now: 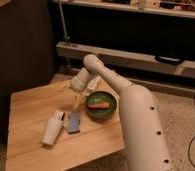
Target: Place the pepper on the white sponge
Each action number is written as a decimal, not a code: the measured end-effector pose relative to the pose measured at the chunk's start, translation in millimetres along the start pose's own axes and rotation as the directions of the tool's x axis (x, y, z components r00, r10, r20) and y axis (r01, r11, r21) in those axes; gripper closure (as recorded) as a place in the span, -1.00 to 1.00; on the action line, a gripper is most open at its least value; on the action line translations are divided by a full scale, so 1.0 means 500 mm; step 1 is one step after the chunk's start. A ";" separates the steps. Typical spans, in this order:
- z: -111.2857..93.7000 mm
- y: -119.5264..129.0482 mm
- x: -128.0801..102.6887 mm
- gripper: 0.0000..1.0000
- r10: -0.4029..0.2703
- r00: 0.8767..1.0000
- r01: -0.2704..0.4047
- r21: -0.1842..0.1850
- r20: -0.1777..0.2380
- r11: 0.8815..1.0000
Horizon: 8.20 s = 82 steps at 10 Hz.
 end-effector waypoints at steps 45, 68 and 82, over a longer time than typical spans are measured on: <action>-0.280 0.259 0.017 -0.60 0.244 0.662 -0.132 0.211 -0.709 0.969; -0.163 0.291 0.305 -0.32 0.362 0.593 -0.347 0.177 -0.719 0.921; -0.236 0.214 -0.017 1.00 0.068 0.757 0.025 0.132 -0.650 0.991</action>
